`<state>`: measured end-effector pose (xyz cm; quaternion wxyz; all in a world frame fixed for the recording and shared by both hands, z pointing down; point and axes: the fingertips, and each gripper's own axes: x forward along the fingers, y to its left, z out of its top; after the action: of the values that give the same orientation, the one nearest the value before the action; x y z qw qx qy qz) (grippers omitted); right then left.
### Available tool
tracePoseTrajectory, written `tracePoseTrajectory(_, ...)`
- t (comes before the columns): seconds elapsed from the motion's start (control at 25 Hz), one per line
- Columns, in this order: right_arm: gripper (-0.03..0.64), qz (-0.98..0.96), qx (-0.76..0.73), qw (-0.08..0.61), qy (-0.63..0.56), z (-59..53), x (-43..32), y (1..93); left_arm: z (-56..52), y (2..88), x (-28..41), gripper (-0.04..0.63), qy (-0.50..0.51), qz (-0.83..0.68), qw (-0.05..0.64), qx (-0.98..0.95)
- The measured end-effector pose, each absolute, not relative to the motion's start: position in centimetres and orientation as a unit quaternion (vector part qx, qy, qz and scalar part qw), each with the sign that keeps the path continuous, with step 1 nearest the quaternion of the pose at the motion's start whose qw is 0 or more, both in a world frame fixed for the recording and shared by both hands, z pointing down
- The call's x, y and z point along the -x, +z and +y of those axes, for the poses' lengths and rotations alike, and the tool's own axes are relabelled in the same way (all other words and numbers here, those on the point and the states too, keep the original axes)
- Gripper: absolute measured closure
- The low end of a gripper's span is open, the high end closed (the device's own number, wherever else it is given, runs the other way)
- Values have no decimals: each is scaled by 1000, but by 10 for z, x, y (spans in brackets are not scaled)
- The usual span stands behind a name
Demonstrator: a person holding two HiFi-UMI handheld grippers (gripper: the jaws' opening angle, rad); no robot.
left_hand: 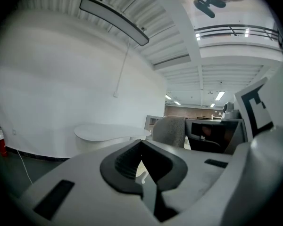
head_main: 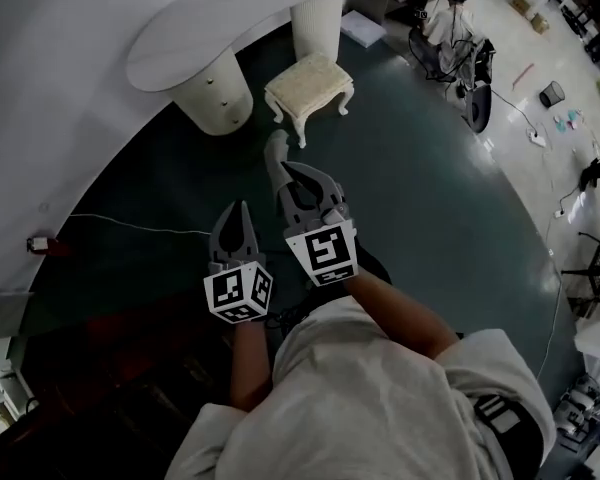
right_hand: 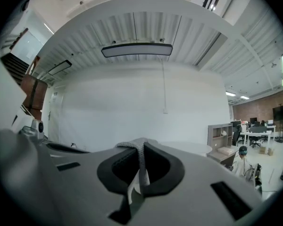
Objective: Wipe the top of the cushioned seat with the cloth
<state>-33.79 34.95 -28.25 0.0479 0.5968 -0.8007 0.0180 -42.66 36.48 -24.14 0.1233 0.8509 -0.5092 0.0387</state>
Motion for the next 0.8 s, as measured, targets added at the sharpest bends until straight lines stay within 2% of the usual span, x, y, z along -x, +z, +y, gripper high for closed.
tracePoseTrajectory(0.44,603,-804,-594,-10,9,227,333,-306,250,-252,417,581,59,-497,101,-860)
tracePoseTrajectory(0.8,603,-785,-617,-13,43,116,265,-295,141,-249,355,581,91,-472,104,-871)
